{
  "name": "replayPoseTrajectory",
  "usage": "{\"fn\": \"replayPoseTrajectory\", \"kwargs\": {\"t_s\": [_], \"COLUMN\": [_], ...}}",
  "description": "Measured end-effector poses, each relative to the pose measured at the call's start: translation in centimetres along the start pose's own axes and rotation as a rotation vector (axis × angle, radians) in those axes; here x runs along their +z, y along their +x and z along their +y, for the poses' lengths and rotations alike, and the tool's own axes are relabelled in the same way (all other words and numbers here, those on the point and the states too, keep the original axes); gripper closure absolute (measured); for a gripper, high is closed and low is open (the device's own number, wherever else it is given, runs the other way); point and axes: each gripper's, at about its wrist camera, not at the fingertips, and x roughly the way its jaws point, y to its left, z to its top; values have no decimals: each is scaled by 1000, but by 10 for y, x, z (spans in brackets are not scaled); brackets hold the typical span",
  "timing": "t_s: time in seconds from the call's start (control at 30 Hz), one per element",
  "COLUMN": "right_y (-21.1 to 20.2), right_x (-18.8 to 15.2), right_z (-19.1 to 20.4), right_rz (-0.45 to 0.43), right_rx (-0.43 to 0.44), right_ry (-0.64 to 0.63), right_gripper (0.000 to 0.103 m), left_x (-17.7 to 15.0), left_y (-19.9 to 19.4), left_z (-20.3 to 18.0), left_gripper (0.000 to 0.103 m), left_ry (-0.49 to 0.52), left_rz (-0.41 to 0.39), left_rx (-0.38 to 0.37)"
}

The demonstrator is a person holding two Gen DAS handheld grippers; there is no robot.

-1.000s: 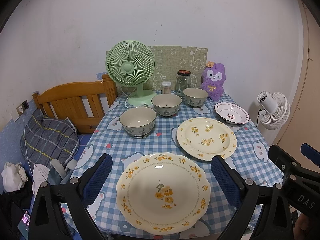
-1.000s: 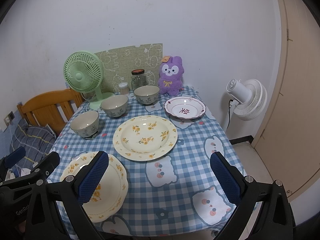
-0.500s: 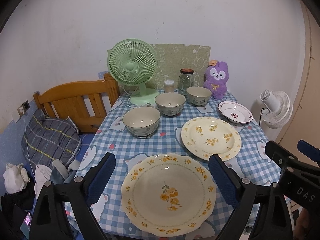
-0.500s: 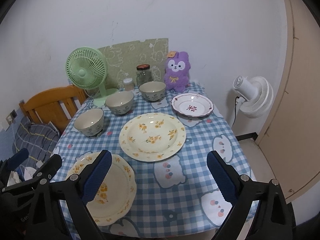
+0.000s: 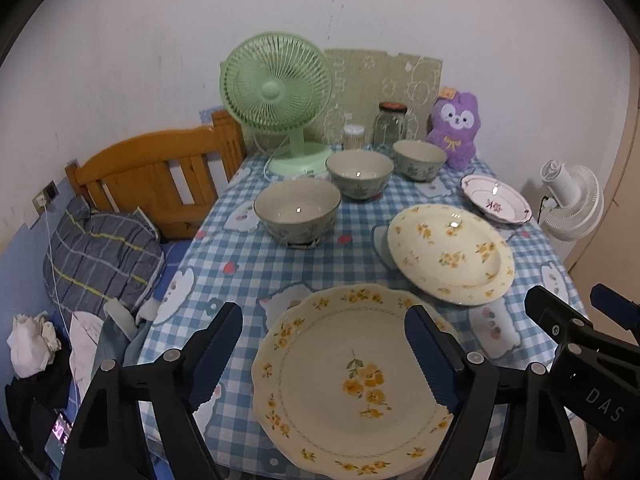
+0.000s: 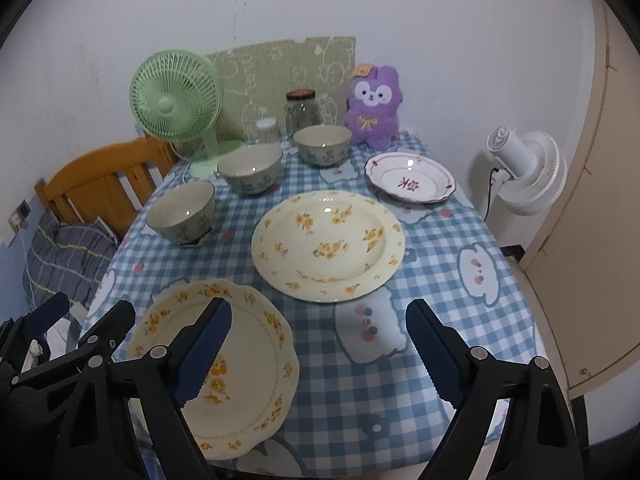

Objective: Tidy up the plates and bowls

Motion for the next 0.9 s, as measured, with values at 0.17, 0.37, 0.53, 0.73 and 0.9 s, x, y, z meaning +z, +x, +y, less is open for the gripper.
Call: {"fn": "replayPoseTrajectory", "kwargs": {"t_s": [0.17,0.37,0.53,0.73,0.9], "right_y": [25,55,76,98,111], "right_x": [-5,-10,-15,-25,-31], "right_z": [10,22,35,44,46], "right_rz": [45,90,134,185,223], "right_rx": [4,7,16,9,-11], "right_ry": [-13,-19,-38,-45,-40], "right_gripper": [15,16,18,18,21], "left_x": [-5,-15,-23,-33,-38], "left_y": [22,48,69,90,106], "left_z": [8,16,23,29,37], "left_gripper": [20,21,21,22,27], "left_ry": [-9,-13,-3,-13,-16], "left_rz": [54,123,163,219,261], "left_rx": [7,18,17,12,8]}}
